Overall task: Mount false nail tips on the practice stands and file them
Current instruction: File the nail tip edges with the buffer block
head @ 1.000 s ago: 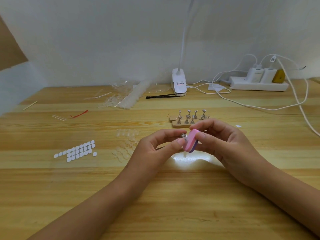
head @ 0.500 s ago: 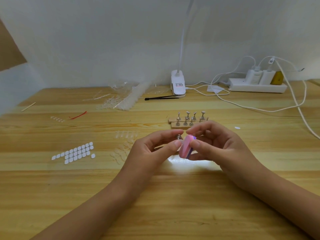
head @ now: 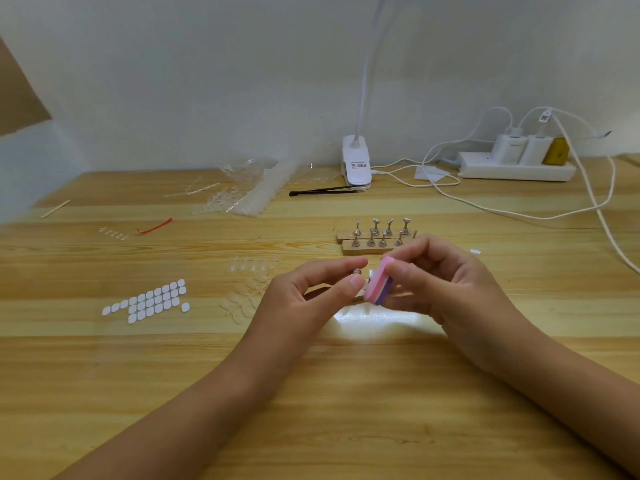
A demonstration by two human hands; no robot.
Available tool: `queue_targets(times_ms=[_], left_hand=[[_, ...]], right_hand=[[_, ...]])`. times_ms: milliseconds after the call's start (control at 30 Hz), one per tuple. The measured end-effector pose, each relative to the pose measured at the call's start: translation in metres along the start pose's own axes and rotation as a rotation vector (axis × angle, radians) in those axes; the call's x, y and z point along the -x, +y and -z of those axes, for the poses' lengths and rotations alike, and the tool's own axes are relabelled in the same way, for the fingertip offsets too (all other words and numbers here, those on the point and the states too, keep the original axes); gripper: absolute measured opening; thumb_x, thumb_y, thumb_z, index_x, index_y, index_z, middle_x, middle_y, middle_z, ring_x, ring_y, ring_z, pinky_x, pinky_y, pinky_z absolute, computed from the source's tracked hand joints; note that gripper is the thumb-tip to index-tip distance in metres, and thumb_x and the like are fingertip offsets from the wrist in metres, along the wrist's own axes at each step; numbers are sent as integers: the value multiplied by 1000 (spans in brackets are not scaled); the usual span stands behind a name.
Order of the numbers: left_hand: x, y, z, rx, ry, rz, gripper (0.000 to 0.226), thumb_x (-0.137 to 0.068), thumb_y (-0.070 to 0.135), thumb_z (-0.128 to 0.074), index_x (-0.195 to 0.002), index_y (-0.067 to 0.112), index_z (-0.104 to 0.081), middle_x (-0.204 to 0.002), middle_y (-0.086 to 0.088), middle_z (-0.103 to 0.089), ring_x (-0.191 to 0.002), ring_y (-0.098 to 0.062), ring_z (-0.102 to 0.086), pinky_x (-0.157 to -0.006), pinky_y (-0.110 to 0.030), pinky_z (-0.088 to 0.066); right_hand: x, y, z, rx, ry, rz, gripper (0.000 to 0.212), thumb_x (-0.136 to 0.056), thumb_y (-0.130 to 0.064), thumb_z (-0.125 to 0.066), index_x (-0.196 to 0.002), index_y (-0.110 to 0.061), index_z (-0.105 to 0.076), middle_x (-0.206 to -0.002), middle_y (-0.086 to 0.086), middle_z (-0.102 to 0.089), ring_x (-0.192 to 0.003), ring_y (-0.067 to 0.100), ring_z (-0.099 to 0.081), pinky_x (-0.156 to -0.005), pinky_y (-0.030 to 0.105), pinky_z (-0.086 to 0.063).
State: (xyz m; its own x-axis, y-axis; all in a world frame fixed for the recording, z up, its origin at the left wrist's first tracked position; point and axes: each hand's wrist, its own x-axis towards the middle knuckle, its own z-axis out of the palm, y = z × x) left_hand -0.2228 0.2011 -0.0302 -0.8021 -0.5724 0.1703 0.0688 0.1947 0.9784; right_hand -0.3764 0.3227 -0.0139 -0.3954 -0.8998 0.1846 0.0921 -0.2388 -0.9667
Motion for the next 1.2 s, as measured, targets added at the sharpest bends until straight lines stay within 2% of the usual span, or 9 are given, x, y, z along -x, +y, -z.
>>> queue_targets(times_ms=[67,167,233,367,533,700,867,1033,1200], left_hand=[[-1,-1,1,28,14,22,29,-82,41,-69,-110,36,-74,-114,12,-73,-110,-3,-66,-87,-16,-51],[-2,-1,3,51,21,42,29,-82,39,-70,-109,31,-76,-112,7,-74,-111,-8,-66,-95,-29,-46],[-2,-1,2,51,15,46,29,-83,39,-70,-109,29,-76,-113,6,-74,-112,-9,-66,-98,-32,-45],[-3,-3,1,70,36,60,27,-81,38,-70,-106,29,-77,-111,6,-74,-113,-9,-65,-103,-37,-44],[-1,-2,2,70,31,50,28,-81,36,-70,-106,27,-77,-109,4,-75,-110,-10,-67,-96,-31,-46],[-1,-1,0,51,25,48,28,-82,36,-68,-106,25,-77,-105,4,-76,-106,-9,-68,-93,-27,-47],[0,-1,0,32,9,35,27,-82,38,-68,-106,27,-77,-107,5,-76,-107,-8,-68,-90,-20,-51],[-1,-1,2,27,32,24,27,-81,41,-68,-105,31,-77,-109,9,-75,-108,-4,-67,-86,-17,-51],[0,-2,1,40,-8,29,28,-84,36,-68,-110,28,-76,-111,8,-74,-109,-7,-67,-92,-16,-51]], right_hand=[[1,2,-2,11,-63,-49,22,-76,-22,-74,-90,-7,-66,-87,10,-73,-83,21,-73,-70,27,-58],[0,0,-2,12,-16,-39,21,-76,-24,-74,-91,-10,-68,-90,11,-74,-86,23,-73,-72,28,-58],[-1,-2,-2,22,26,-23,22,-74,-26,-74,-90,-12,-69,-91,11,-74,-85,24,-73,-71,27,-58],[3,-2,-3,86,-85,-60,17,-79,-23,-75,-89,-11,-69,-88,10,-74,-79,23,-73,-67,26,-58],[0,-2,-3,62,66,-13,24,-72,-27,-73,-90,-10,-68,-86,11,-74,-75,23,-73,-65,25,-57],[2,-2,-5,79,-50,-28,19,-74,-23,-73,-86,-10,-67,-81,11,-74,-71,22,-72,-62,25,-57],[-1,0,-1,75,92,15,28,-72,-27,-72,-91,-7,-67,-83,8,-74,-71,21,-72,-63,24,-57],[2,1,-2,111,-83,-27,19,-79,-20,-72,-91,-6,-67,-84,9,-73,-74,23,-73,-65,26,-58],[-1,-2,-1,90,68,20,28,-73,-27,-72,-92,-7,-66,-84,6,-74,-75,21,-73,-65,25,-57]])
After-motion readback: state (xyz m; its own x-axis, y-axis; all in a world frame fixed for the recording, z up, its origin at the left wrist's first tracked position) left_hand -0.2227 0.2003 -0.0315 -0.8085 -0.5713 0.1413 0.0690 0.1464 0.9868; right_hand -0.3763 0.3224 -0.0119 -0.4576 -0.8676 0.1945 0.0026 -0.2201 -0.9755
